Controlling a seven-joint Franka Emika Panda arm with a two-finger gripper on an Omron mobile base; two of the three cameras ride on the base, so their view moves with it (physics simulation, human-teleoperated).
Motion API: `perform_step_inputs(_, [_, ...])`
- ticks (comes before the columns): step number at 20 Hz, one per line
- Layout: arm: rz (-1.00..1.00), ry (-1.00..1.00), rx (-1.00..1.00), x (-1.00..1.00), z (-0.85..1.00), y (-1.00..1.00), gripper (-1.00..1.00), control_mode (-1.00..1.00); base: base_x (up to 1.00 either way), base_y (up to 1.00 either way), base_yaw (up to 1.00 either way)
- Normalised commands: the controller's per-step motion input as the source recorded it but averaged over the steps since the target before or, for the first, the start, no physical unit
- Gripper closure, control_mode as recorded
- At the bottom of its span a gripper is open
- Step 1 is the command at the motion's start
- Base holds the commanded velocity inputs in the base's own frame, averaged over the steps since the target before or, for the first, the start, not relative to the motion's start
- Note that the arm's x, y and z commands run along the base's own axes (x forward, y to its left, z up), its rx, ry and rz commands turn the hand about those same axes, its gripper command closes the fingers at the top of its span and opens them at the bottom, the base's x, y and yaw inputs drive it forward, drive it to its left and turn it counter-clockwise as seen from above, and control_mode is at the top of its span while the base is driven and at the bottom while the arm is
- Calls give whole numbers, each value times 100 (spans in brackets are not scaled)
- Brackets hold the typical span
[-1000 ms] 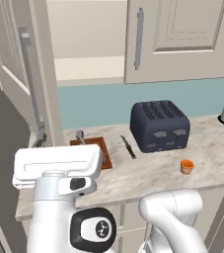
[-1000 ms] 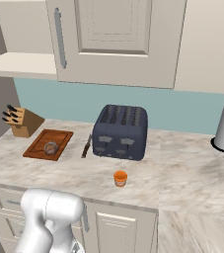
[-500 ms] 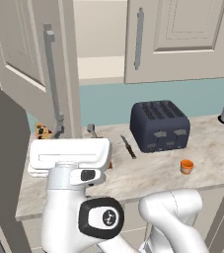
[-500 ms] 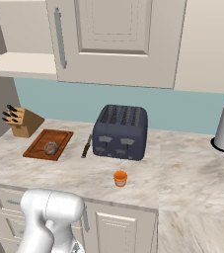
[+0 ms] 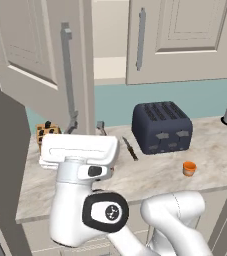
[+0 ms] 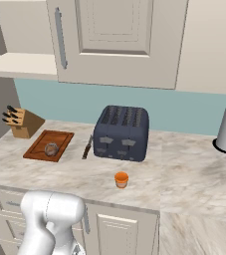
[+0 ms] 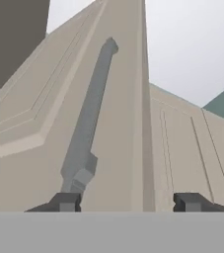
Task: Pick the bread, place it on the cutting board, pick the jam, place it on the counter, and close the cabinet.
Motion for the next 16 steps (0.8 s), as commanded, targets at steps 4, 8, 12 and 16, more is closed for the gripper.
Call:
perform_step_inputs(4, [-7, -7, 0, 36, 0, -21, -100, -100, 0, 0, 0])
perform_step_inputs(8, [-7, -7, 0, 35, 0, -19, -100, -100, 0, 0, 0])
perform_step_inputs(12, [-7, -6, 0, 37, 0, -18, -100, -100, 0, 0, 0])
perform_step_inputs(16, [-3, -5, 0, 52, 0, -9, -100, -100, 0, 0, 0])
